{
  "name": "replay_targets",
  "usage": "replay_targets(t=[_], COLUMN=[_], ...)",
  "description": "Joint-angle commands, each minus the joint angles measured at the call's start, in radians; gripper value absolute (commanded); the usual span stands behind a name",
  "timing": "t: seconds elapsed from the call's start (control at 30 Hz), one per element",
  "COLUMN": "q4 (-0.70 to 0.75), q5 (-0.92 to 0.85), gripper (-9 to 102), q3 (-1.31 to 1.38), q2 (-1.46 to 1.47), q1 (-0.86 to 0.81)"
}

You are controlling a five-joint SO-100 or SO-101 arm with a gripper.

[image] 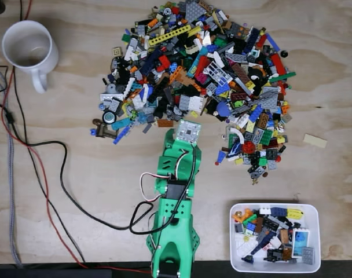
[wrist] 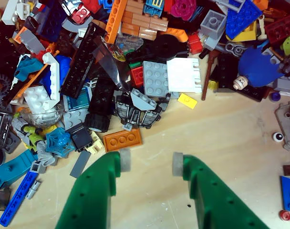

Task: Find the closest Lego and put it in the bin.

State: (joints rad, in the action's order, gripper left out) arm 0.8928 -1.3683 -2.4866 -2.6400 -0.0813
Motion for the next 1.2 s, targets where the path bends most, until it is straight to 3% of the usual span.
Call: replay_targets(t=[0.0,0.47,0.67,0.83,1.17], q4=[0.048,0.052,0.302,0.410,0.353], q5=[0.101,0.107,0.244,0.202,0.140], gripper=[15,15,14,14,16], q3=[-0.040,0.015,0.416,0.499,0.451], q2=[-0.046,0.049,0.535,0.713,0.859], q1=[-0.057,-0.118,-0.272,-0.388,-0.466])
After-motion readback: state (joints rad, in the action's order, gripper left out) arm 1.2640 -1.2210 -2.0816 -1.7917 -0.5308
